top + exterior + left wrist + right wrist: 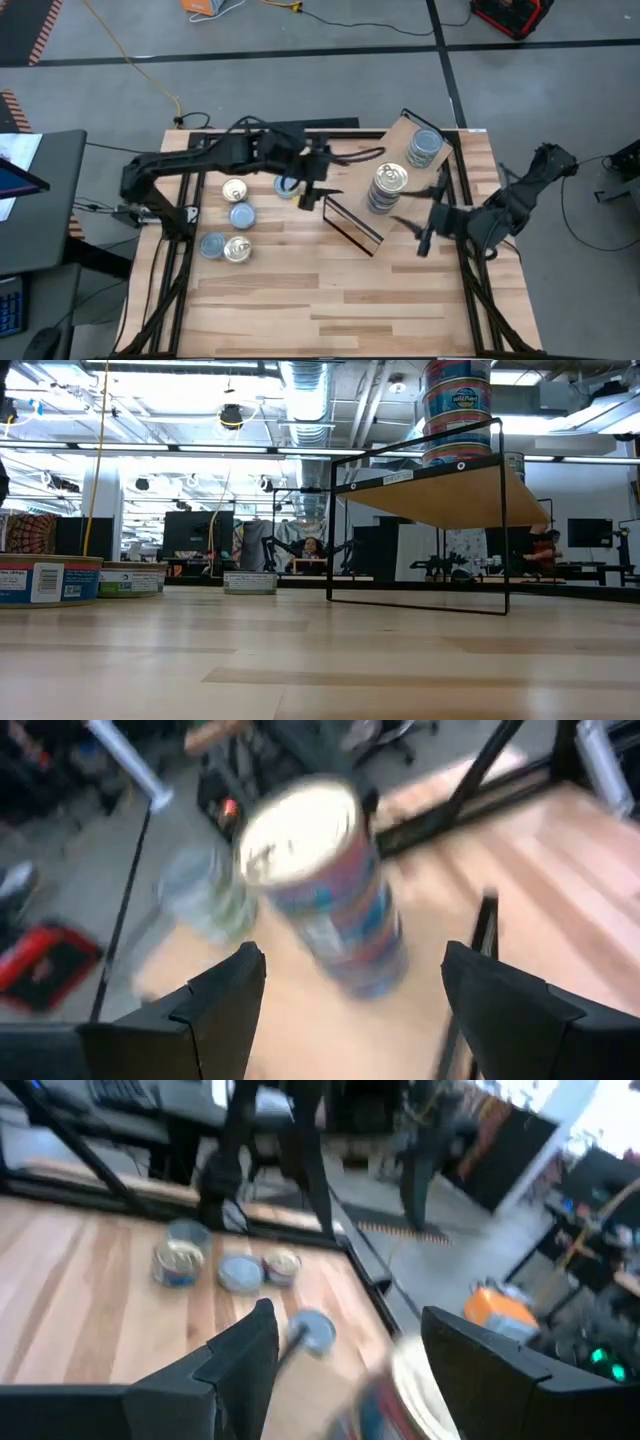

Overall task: Stack canned seafood by type on shelf
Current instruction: Move the green tuna can to the center of the table

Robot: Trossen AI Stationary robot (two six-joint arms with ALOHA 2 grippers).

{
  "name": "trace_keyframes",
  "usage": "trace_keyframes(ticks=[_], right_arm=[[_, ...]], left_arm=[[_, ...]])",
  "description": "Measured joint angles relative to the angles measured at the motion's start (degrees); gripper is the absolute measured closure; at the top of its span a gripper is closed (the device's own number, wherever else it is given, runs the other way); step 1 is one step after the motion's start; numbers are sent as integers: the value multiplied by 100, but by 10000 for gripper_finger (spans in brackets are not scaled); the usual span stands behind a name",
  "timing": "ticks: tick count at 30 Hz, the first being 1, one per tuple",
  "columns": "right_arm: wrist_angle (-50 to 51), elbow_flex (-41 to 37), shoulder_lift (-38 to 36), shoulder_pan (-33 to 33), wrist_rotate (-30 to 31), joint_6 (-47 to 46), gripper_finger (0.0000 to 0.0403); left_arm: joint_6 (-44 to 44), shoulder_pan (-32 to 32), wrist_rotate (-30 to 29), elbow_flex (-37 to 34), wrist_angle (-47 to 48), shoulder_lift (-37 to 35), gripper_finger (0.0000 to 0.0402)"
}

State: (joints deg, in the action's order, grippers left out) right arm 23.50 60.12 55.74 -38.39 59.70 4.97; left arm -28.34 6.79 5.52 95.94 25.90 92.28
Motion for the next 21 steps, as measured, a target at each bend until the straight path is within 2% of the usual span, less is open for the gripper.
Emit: trace_keyframes(ticks=[3,8,15,21], right_arm=[[-450,2,308,-165,-152,408,127],[-718,0,839,-371,-314,344,127],[-1416,0,1749,-428,-315,167,127],[-2149,0,2235,-424,-315,147,127]], left_arm=[[257,-61,-327,-836,5,-482,111],[860,-99,-709,-2137,263,-1318,126],[1125,-101,-926,-3936,374,-1636,141],[1107,-112,-2287,-4907,-325,-1619,142]])
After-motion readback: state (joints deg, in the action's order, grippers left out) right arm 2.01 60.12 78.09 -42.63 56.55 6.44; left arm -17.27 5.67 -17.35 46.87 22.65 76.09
